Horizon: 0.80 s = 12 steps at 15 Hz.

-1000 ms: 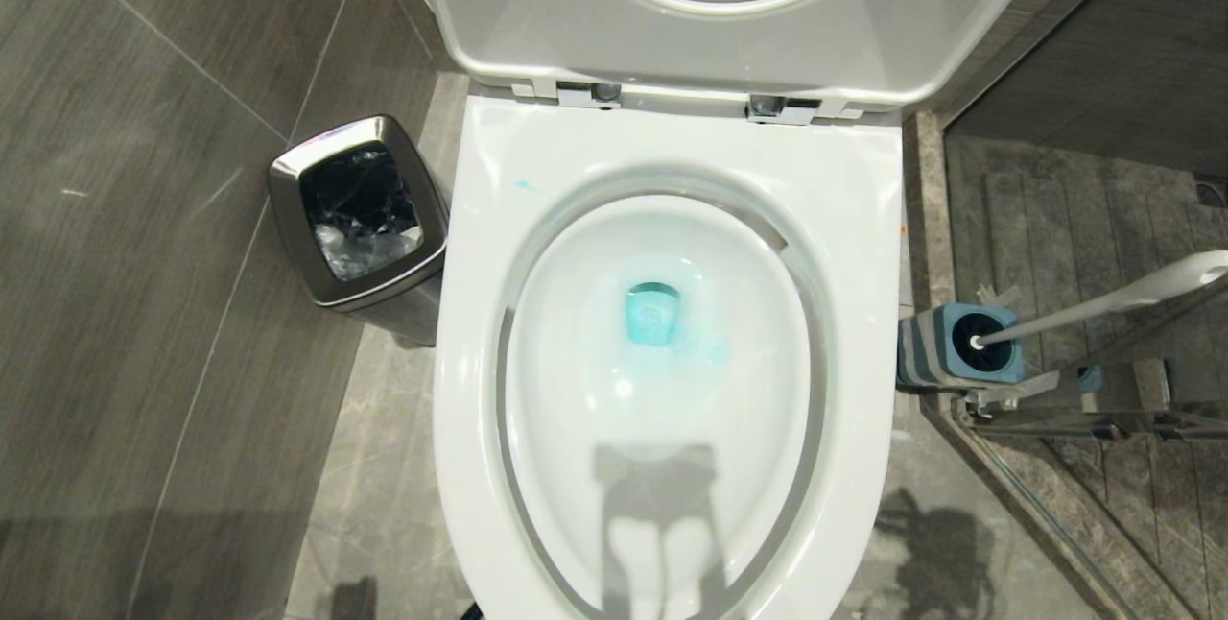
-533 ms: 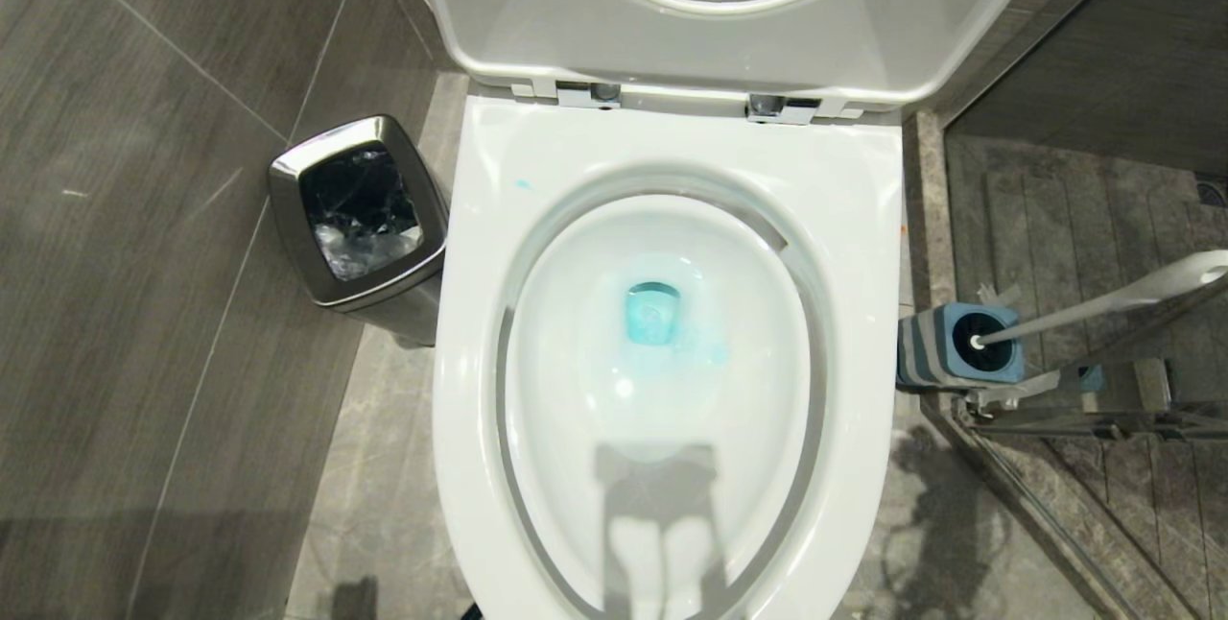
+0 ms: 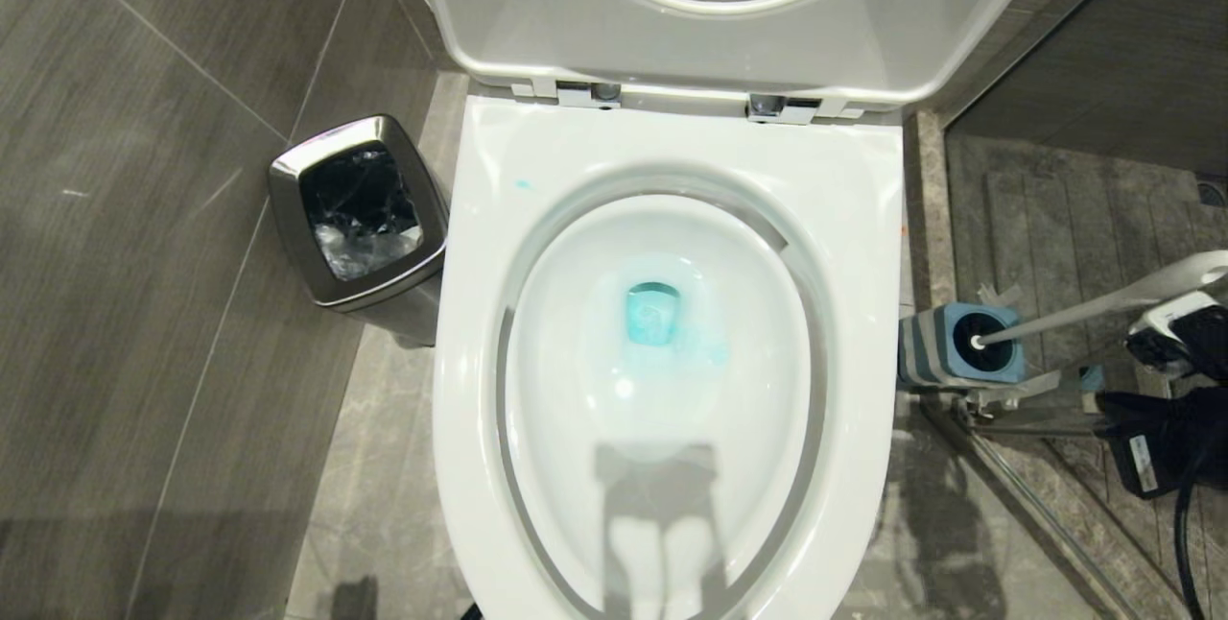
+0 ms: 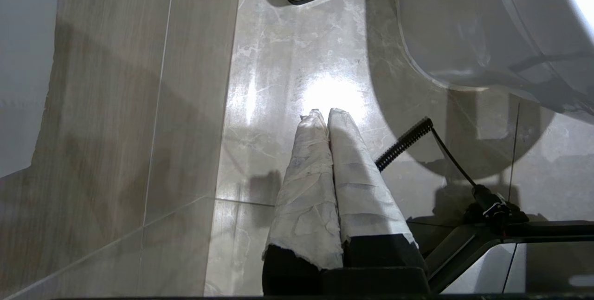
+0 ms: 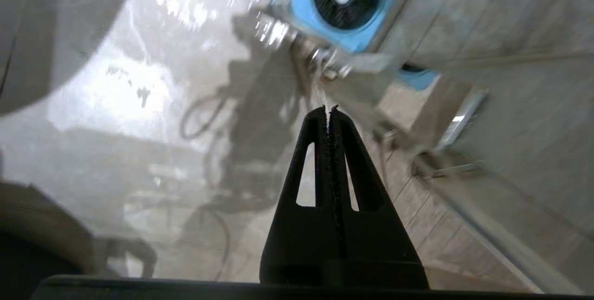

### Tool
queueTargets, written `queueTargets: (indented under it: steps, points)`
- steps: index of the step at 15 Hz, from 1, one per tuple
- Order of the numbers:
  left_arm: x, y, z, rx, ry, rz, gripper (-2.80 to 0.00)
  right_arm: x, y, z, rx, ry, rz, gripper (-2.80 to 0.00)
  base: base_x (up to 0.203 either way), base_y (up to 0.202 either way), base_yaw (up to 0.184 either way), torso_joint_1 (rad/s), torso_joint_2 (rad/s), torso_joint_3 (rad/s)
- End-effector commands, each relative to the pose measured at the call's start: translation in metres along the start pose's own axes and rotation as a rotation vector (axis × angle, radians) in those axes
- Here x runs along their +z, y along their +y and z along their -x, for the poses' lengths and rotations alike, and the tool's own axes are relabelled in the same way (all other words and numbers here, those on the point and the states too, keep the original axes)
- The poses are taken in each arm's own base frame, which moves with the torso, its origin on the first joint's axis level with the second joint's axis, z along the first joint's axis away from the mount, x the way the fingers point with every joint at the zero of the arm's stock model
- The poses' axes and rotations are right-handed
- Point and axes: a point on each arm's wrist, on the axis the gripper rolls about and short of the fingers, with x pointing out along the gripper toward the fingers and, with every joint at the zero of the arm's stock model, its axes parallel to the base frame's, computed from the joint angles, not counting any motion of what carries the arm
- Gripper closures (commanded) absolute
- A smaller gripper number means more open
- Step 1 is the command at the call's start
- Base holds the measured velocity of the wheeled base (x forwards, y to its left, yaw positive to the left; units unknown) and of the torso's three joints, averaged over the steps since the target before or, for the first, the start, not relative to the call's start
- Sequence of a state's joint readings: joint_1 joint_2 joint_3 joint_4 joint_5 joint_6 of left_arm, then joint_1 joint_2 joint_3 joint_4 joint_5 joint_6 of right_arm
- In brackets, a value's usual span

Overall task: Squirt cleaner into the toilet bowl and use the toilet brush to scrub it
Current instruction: Scrub the toilet bowl

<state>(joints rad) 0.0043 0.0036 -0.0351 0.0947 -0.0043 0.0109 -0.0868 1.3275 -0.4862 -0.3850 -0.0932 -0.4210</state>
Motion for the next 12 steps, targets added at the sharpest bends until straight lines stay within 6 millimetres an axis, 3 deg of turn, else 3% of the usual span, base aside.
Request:
queueTargets:
  steps: [1, 7, 12]
  points:
    - [0.0, 0.0, 0.0, 0.0, 0.0, 0.0, 0.0, -0.002, 0.006, -0.007, -0.007, 0.031, 0.018, 0.0, 0.0, 0.0, 0.0, 0.0, 0.0, 0.0]
    - [0.0, 0.0, 0.0, 0.0, 0.0, 0.0, 0.0, -0.018, 0.028, -0.005, -0.167, -0.036, 0.03, 0.0, 0.0, 0.0, 0.0, 0.0, 0.0, 0.0]
    - [0.0, 0.0, 0.0, 0.0, 0.0, 0.0, 0.0, -0.016, 0.041, -0.024, -0.31, -0.137, -0.05, 0.0, 0.0, 0.0, 0.0, 0.0, 0.0, 0.0]
